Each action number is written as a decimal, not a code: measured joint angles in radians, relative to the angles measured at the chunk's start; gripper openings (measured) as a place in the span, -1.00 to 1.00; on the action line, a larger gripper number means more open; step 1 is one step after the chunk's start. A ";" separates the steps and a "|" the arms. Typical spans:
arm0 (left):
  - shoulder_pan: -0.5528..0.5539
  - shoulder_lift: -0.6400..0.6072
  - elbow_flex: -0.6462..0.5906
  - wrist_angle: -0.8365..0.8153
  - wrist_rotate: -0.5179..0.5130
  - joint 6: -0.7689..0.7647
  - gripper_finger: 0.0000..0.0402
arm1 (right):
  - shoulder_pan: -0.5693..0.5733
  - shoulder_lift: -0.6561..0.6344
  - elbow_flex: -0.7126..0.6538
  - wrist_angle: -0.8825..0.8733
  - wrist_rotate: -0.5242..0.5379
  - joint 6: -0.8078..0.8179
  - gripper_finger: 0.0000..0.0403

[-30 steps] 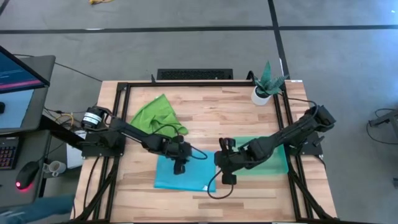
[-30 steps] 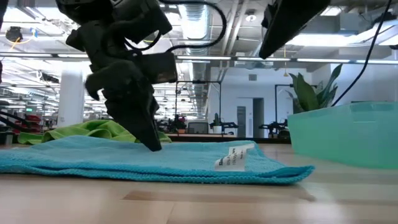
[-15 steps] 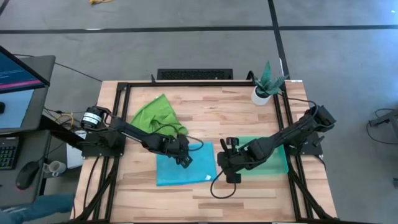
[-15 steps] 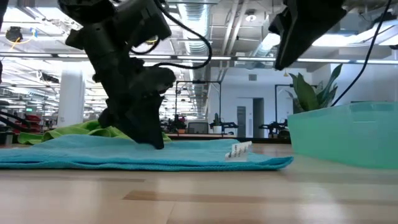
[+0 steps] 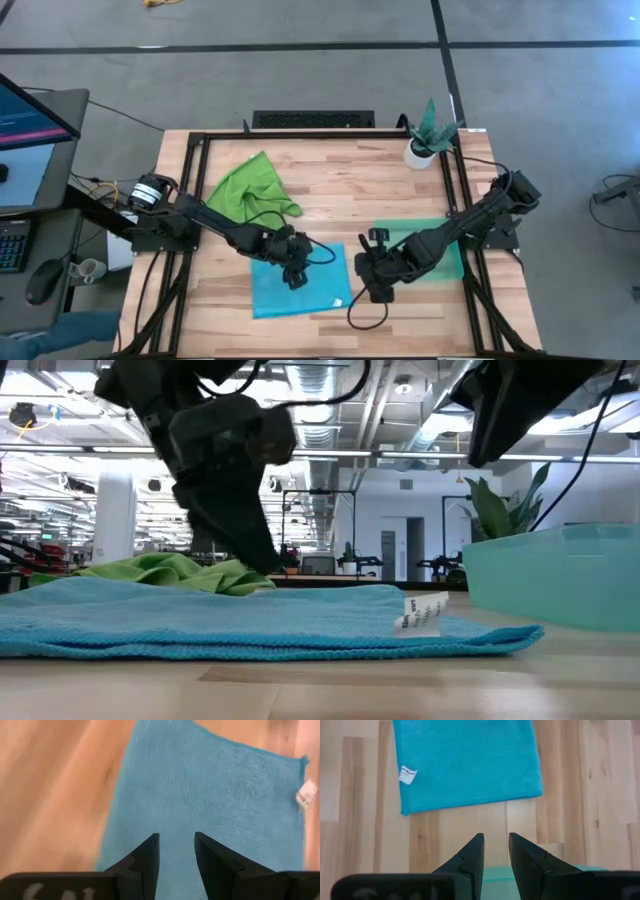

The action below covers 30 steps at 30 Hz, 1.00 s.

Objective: Roll microfiber towels into tight, uniform cylinder then place into a basket
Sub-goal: Fold the blue microfiber towel

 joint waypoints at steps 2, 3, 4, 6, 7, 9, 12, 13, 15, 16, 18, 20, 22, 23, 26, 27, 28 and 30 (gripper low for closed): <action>0.011 0.000 0.005 0.019 0.016 0.130 -0.43 | 0.000 0.000 0.000 0.000 0.003 0.015 -0.45; 0.018 0.000 0.005 0.043 0.055 0.199 -0.43 | -0.002 0.000 0.000 0.000 0.003 0.021 -0.45; 0.024 0.000 0.006 0.065 0.106 0.267 -0.43 | -0.002 0.000 0.000 0.000 0.004 0.026 -0.45; 0.034 0.001 0.005 0.108 0.201 0.394 -0.43 | -0.005 0.000 0.000 0.000 0.005 0.030 -0.45; 0.036 0.001 0.002 0.135 0.231 0.446 -0.43 | -0.008 0.000 0.000 0.000 0.005 0.031 -0.45; 0.040 0.010 0.001 0.173 0.245 0.498 -0.43 | -0.011 0.000 0.000 0.000 0.005 0.035 -0.45; 0.053 0.026 -0.001 0.199 0.245 0.510 -0.43 | -0.024 0.000 0.000 0.000 0.005 0.051 -0.45; 0.059 0.041 0.002 0.222 0.245 0.523 -0.43 | -0.028 0.000 0.000 0.000 0.006 0.055 -0.45; 0.074 0.054 -0.001 0.189 0.242 0.547 -0.43 | -0.037 0.000 0.000 -0.001 0.005 0.056 -0.45; 0.082 0.071 -0.001 0.186 0.242 0.553 -0.43 | -0.042 0.000 0.000 -0.001 0.005 0.054 -0.45; 0.101 0.098 0.005 0.193 0.234 0.556 -0.43 | -0.050 0.000 0.000 -0.010 0.005 0.053 -0.45; 0.123 0.117 0.006 0.188 0.233 0.533 -0.43 | -0.057 0.000 0.000 -0.012 0.005 0.052 -0.45; 0.145 0.142 0.009 0.186 0.232 0.495 -0.43 | -0.061 0.000 -0.001 -0.027 0.002 0.055 -0.45; 0.152 0.143 0.009 0.180 0.231 0.465 -0.43 | -0.061 0.000 -0.001 -0.026 0.002 0.055 -0.45; 0.167 0.151 0.014 0.151 0.171 0.359 -0.43 | -0.061 0.000 -0.001 -0.030 0.002 0.065 -0.45; 0.169 0.151 0.014 0.135 0.134 0.323 -0.43 | -0.061 0.000 -0.001 -0.030 0.002 0.065 -0.45; 0.171 0.150 0.014 0.121 0.088 0.278 -0.43 | -0.061 0.000 -0.001 -0.030 0.002 0.065 -0.45; 0.176 0.150 0.014 0.095 -0.014 0.171 -0.43 | -0.059 0.000 -0.001 -0.029 0.002 0.065 -0.45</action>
